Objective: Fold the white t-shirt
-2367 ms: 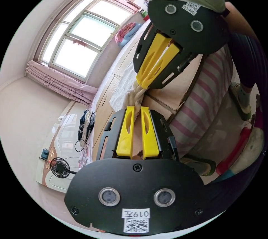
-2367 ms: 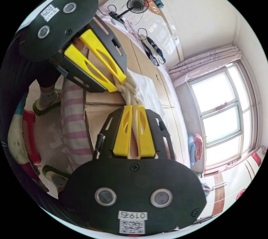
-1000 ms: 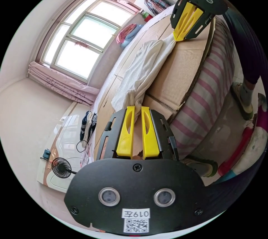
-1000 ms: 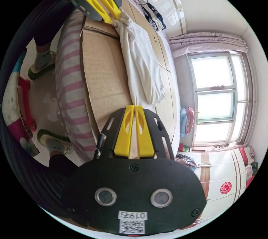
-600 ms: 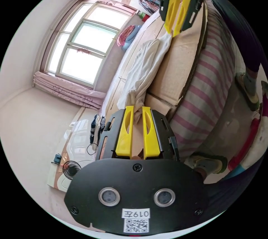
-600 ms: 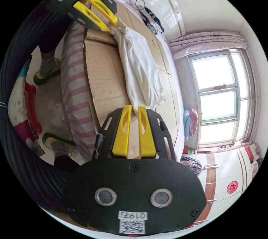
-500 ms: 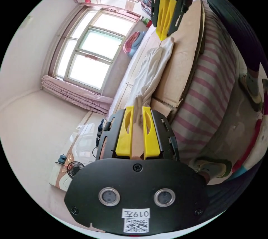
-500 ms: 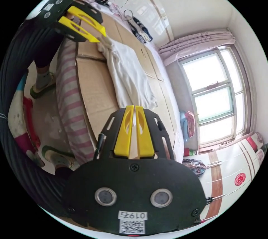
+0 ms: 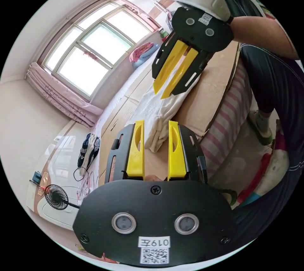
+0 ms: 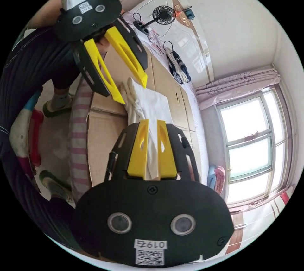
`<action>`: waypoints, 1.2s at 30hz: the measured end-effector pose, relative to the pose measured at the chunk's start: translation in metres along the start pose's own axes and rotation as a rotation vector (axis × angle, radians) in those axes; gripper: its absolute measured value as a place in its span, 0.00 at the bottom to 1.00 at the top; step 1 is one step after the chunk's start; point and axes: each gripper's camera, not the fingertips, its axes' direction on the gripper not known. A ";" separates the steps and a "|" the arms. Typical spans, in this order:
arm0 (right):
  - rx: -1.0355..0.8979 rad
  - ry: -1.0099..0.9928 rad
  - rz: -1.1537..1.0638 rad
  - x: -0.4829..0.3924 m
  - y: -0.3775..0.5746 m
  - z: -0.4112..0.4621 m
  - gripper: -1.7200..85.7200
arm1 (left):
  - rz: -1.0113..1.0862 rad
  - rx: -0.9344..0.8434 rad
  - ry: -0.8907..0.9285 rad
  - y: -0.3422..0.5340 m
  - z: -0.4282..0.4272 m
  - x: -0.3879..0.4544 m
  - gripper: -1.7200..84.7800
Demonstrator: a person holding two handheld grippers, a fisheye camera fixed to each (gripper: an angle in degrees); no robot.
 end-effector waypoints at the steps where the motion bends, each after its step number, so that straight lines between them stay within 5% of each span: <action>1: -0.014 0.012 -0.012 -0.004 -0.001 0.004 0.07 | 0.003 -0.004 -0.003 0.001 0.001 0.001 0.13; 14: -0.024 -0.010 0.038 -0.005 0.002 0.012 0.05 | -0.014 0.007 -0.041 -0.004 -0.006 0.006 0.05; 22: -0.095 -0.035 -0.006 -0.015 -0.013 0.027 0.11 | 0.164 0.016 -0.205 0.000 -0.018 0.045 0.03; 36: -0.141 -0.007 -0.046 -0.021 -0.035 0.036 0.08 | -0.023 0.039 -0.079 0.005 -0.033 0.018 0.03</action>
